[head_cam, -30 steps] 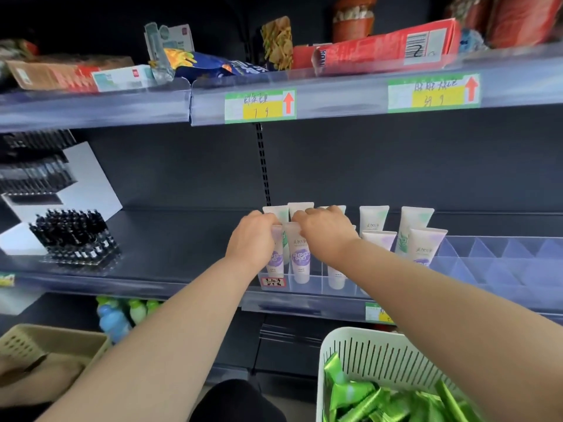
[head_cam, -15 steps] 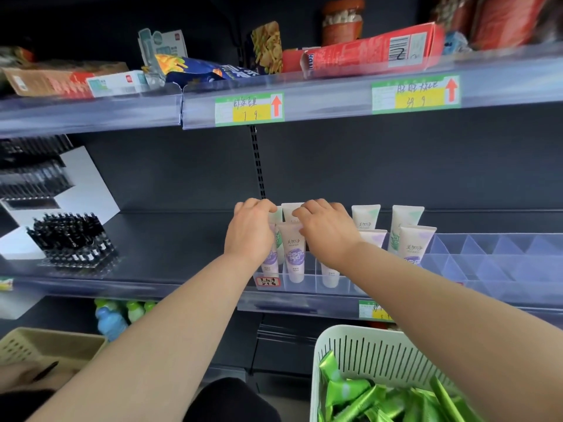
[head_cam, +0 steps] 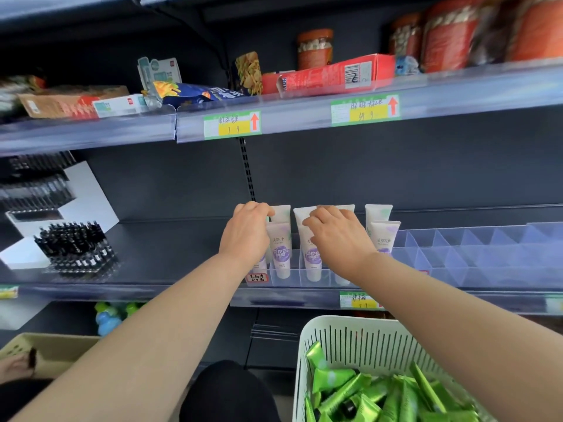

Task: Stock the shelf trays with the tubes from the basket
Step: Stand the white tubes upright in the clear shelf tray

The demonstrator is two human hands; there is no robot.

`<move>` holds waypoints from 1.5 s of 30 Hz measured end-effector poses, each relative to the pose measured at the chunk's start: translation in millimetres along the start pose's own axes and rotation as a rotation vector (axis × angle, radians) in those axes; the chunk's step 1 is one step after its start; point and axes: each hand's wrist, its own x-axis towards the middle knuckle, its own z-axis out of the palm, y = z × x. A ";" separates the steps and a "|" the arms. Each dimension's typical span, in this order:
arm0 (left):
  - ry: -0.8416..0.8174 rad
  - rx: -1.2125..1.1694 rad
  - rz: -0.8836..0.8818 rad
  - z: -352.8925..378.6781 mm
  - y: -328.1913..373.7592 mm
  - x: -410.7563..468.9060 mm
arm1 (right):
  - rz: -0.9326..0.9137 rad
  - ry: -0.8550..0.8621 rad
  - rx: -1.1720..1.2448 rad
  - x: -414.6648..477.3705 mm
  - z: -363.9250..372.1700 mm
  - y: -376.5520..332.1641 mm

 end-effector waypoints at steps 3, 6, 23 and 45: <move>-0.010 0.002 -0.007 -1.3 2.7 -5.5 | -0.021 -0.018 0.005 -11.6 1.2 -2.4; -0.002 0.019 -0.015 -2.6 2.4 -8.9 | -0.021 -0.033 0.012 -18.1 3.3 -2.3; -0.063 -0.014 -0.013 5.6 7.1 -16.2 | -0.018 -0.084 0.042 -49.6 20.5 0.6; -0.336 0.084 0.221 74.3 95.6 -54.5 | 0.196 -0.238 0.034 -133.8 30.5 78.9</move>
